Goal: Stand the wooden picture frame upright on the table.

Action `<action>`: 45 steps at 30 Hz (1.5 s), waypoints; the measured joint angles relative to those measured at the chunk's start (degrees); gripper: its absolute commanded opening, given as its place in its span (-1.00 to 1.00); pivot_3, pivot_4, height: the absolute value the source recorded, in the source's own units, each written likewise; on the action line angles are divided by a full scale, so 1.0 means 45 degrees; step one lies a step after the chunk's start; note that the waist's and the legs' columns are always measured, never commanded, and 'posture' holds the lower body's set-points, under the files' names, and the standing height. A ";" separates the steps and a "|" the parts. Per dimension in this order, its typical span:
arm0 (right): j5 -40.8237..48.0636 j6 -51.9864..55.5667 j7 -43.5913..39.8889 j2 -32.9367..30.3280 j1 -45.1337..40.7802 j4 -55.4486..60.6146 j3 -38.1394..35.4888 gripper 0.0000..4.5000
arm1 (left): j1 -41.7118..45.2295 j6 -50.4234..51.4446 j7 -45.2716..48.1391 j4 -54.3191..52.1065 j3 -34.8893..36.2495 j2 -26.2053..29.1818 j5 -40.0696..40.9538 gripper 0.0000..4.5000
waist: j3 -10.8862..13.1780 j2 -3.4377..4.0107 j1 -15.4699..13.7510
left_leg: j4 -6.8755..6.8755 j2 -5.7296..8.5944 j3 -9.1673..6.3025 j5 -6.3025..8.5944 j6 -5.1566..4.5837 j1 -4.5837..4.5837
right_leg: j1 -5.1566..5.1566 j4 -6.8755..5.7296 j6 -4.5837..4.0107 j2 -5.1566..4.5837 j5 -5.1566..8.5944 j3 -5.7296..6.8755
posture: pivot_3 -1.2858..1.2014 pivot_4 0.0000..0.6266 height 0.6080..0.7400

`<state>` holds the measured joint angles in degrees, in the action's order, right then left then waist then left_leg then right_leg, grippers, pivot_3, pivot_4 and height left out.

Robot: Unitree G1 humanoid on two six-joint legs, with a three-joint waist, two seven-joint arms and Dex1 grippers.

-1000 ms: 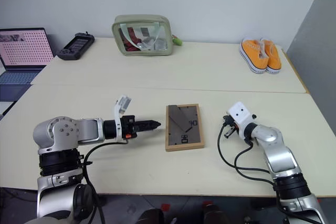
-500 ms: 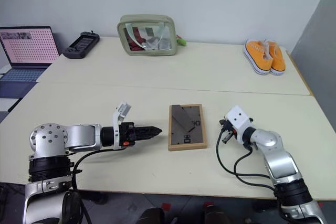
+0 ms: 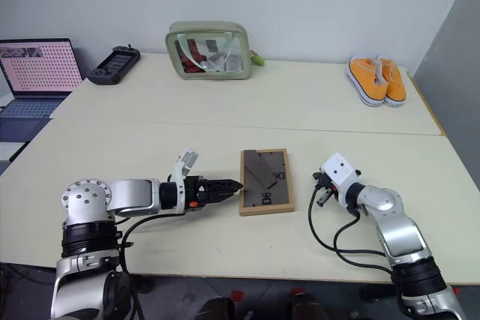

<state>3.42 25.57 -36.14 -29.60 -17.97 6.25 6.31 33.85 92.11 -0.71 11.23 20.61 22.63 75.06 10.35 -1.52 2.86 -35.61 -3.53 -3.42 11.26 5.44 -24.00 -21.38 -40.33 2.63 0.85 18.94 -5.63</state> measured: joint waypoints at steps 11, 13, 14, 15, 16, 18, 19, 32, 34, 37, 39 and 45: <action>0.0021 0.0621 0.0539 0.1262 0.0000 0.0028 0.0406 -1.00 | 0.0135 0.0004 -0.0656 0.0310 0.0118 -0.0864 -0.0492 0.56 | -0.0001 0.0000 -0.0004 | 0.0001 0.0002 0.0000 -0.0001 0.0002 0.0002 | 0.0002 0.0000 0.0000 0.0000 0.0000 0.0000 | 0.03 -0.52 1.00; 0.0021 0.0755 0.0627 0.1345 0.0000 0.0139 0.0401 -1.00 | 0.0155 0.0013 -0.0682 0.0327 0.0130 -0.0863 -0.0505 0.56 | -0.0001 0.0000 -0.0003 | 0.0002 0.0001 0.0000 -0.0001 0.0003 0.0003 | 0.0002 0.0000 0.0000 0.0000 0.0000 0.0000 | 0.03 -0.52 1.00; 0.0023 0.0825 0.0656 0.1395 0.0001 0.0180 0.0401 -1.00 | 0.0175 0.0020 -0.0692 0.0362 0.0143 -0.0863 -0.0518 0.56 | -0.0001 0.0000 -0.0003 | 0.0003 0.0001 -0.0001 -0.0001 0.0002 0.0005 | 0.0002 0.0000 0.0000 0.0000 0.0000 0.0001 | 0.03 -0.52 1.00; 0.0029 0.0903 0.0710 0.1501 0.0003 0.0278 0.0402 -1.00 | 0.0226 0.0027 -0.0703 0.0457 0.0168 -0.0863 -0.0535 0.56 | -0.0001 0.0000 -0.0002 | 0.0003 0.0001 0.0000 -0.0001 0.0002 0.0006 | 0.0002 0.0000 0.0000 0.0001 0.0000 0.0001 | 0.03 -0.52 1.00; 0.0034 0.0946 0.0774 0.1577 0.0003 0.0350 0.0402 -1.00 | 0.0252 0.0031 -0.0705 0.0492 0.0192 -0.0864 -0.0555 0.56 | -0.0001 0.0000 0.0001 | 0.0003 0.0001 0.0000 -0.0001 0.0002 0.0006 | 0.0002 0.0000 0.0000 0.0001 0.0000 0.0000 | 0.03 -0.52 1.00; 0.0061 0.1094 0.0843 0.1716 0.0003 0.0554 0.0407 -1.00 | 0.0320 0.0031 -0.0714 0.0568 0.0235 -0.0864 -0.0616 0.56 | -0.0001 0.0000 0.0004 | 0.0003 0.0002 0.0000 -0.0001 0.0002 0.0005 | 0.0002 0.0000 0.0000 0.0001 0.0000 0.0000 | 0.03 -0.52 1.00; 0.0088 0.1169 0.0896 0.1794 0.0003 0.0608 0.0398 -1.00 | 0.0361 0.0031 -0.0713 0.0614 0.0257 -0.0864 -0.0656 0.56 | -0.0001 0.0000 0.0004 | 0.0003 0.0000 -0.0001 -0.0001 0.0002 0.0005 | 0.0002 0.0000 0.0000 0.0001 0.0000 0.0002 | 0.03 -0.52 1.00; 0.0077 0.1693 0.1194 0.2089 -0.0013 0.1101 0.0439 -1.00 | 0.0551 0.0031 -0.0744 0.0694 0.0434 -0.1004 -0.0921 0.56 | -0.0001 0.0000 0.0001 | 0.0005 0.0002 0.0000 0.0000 0.0003 0.0004 | 0.0001 0.0003 0.0001 0.0001 0.0001 0.0001 | 0.03 -0.52 1.00; -0.0018 0.1533 0.1224 0.1814 -0.0164 0.0787 0.0404 -1.00 | 0.0605 0.0030 -0.0756 0.0746 0.0497 -0.1009 -0.0988 0.56 | -0.0001 0.0000 0.0011 | 0.0006 0.0003 0.0002 0.0000 0.0003 0.0003 | -0.0001 0.0005 0.0001 0.0000 0.0001 0.0000 | 0.03 -0.52 1.00; -0.0109 0.1459 0.1206 0.1499 -0.0275 0.0476 0.0366 -1.00 | 0.0612 0.0031 -0.0755 0.0758 0.0525 -0.1014 -0.1022 0.56 | -0.0001 0.0000 0.0009 | 0.0010 0.0002 0.0001 0.0000 0.0002 0.0004 | 0.0000 0.0008 0.0001 0.0001 0.0001 0.0000 | 0.03 -0.52 1.00; -0.0139 0.1366 0.1109 0.1440 -0.0233 0.0440 0.0553 -1.00 | 0.0626 0.0030 -0.0752 0.0758 0.0540 -0.1031 -0.1051 0.56 | -0.0001 0.0000 0.0017 | 0.0018 0.0001 0.0002 0.0000 0.0003 0.0004 | -0.0002 0.0011 0.0001 0.0001 0.0001 -0.0001 | 0.03 -0.52 1.00; -0.0018 0.1421 0.1173 0.2074 -0.0215 0.0445 0.0995 -1.00 | 0.0645 0.0030 -0.0749 0.0758 0.0573 -0.1091 -0.1110 0.56 | -0.0001 0.0000 0.0008 | 0.0017 0.0002 0.0001 -0.0001 0.0004 0.0002 | 0.0000 0.0017 0.0001 0.0000 0.0001 0.0000 | 0.03 -0.52 1.00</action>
<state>3.33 31.96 -30.86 -20.27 -18.93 8.26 10.79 36.75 92.25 -4.08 14.64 23.19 17.72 70.06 10.35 -1.53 2.90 -35.53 -3.52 -3.42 11.26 5.46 -23.99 -21.38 -40.25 2.64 0.85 18.95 -5.63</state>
